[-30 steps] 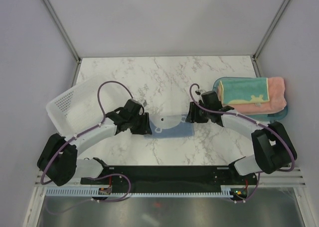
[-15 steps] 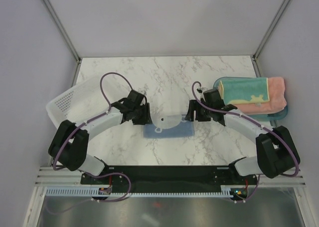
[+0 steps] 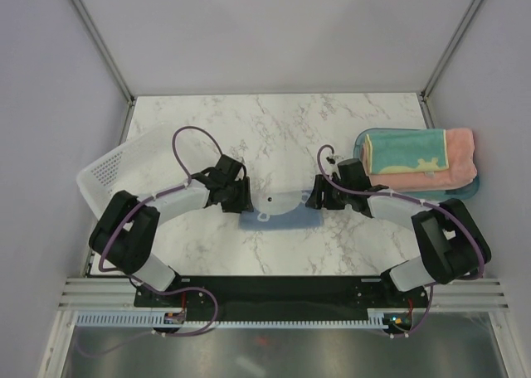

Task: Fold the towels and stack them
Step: Neatly place the folded towel into the bin

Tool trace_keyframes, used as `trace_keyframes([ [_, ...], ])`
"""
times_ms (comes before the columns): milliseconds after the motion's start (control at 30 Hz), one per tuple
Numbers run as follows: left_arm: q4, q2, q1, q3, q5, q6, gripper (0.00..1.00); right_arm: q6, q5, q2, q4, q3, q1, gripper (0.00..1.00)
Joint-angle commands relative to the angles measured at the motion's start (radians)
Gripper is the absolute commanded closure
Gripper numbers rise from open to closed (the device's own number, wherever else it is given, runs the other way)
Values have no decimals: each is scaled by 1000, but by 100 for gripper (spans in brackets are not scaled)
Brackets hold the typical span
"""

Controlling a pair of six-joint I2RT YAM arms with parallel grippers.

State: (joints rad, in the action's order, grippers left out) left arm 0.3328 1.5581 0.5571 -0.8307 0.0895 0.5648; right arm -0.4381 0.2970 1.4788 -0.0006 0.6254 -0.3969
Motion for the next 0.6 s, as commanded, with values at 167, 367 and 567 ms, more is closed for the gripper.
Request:
trace_keyframes([
  [167, -52, 10, -5, 28, 18, 43, 49, -19, -47, 37, 2, -64, -37, 43],
  [367, -54, 7, -5, 33, 23, 47, 49, -22, -27, 29, 8, -76, -54, 49],
  [567, -54, 8, -3, 41, 27, 55, 49, -39, -33, 6, 20, -102, -54, 63],
])
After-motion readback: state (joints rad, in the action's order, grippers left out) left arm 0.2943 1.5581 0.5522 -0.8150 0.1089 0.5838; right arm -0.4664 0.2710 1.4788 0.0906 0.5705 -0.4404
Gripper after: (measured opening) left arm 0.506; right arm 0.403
